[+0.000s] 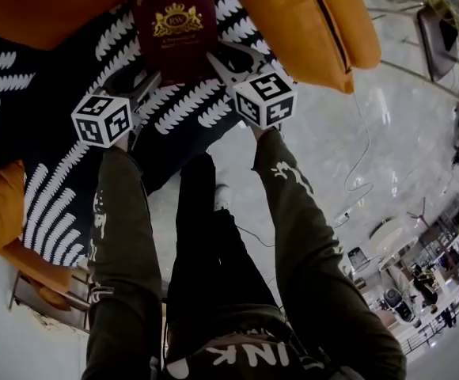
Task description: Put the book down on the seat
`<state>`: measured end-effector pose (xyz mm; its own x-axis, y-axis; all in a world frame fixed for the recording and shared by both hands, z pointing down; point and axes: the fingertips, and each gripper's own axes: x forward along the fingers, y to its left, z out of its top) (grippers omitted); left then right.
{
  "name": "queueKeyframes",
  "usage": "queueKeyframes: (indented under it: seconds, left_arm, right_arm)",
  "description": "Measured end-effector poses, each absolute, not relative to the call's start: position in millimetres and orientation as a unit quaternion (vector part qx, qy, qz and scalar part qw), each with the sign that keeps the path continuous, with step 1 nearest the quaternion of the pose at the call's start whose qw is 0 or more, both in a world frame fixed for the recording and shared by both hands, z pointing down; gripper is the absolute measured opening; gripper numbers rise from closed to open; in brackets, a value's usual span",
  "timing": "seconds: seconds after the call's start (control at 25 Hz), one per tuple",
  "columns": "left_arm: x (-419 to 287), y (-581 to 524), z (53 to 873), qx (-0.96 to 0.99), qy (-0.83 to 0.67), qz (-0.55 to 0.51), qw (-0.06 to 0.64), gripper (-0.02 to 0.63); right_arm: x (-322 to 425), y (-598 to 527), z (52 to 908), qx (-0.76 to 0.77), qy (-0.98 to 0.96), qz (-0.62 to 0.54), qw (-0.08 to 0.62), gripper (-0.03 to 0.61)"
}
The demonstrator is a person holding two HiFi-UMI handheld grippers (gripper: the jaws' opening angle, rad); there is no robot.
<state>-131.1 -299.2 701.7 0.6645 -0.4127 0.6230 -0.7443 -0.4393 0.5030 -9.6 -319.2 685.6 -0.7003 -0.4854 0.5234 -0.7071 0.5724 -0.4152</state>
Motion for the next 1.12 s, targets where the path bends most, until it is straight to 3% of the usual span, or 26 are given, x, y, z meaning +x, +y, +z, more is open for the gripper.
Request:
queueKeyframes:
  seconds: [0.12, 0.32, 0.36, 0.4, 0.64, 0.8, 1.12]
  left_arm:
    - [-136.8, -306.7, 697.7, 0.829, -0.363, 0.169, 0.390, 0.165]
    - [-141.3, -312.6, 685.9, 0.842, -0.383, 0.127, 0.358, 0.028]
    - [-140.7, -311.9, 683.7, 0.845, -0.387, 0.122, 0.348, 0.016]
    - [-140.2, -311.4, 681.0, 0.849, -0.389, 0.117, 0.338, 0.005]
    - [-162.9, -332.1, 624.4, 0.873, -0.398, 0.107, 0.261, 0.003]
    - [-127.7, -313.3, 599.7, 0.890, -0.391, 0.100, 0.209, 0.003]
    - [-99.8, -269.9, 401.8, 0.908, -0.401, 0.058, 0.105, 0.003]
  right_arm:
    - [-8.6, -320.6, 685.3, 0.337, -0.871, 0.315, 0.166, 0.120]
    - [3.2, -320.2, 683.9, 0.366, -0.870, 0.297, 0.146, 0.109]
    - [8.5, -319.1, 682.5, 0.378, -0.869, 0.287, 0.142, 0.081]
    - [13.3, -317.9, 680.3, 0.387, -0.868, 0.276, 0.140, 0.006]
    - [-11.3, -329.8, 634.0, 0.394, -0.883, 0.214, 0.140, 0.008]
    - [13.2, -311.5, 614.5, 0.397, -0.892, 0.177, 0.124, 0.008]
    - [14.5, -271.6, 413.7, 0.383, -0.919, 0.071, 0.065, 0.009]
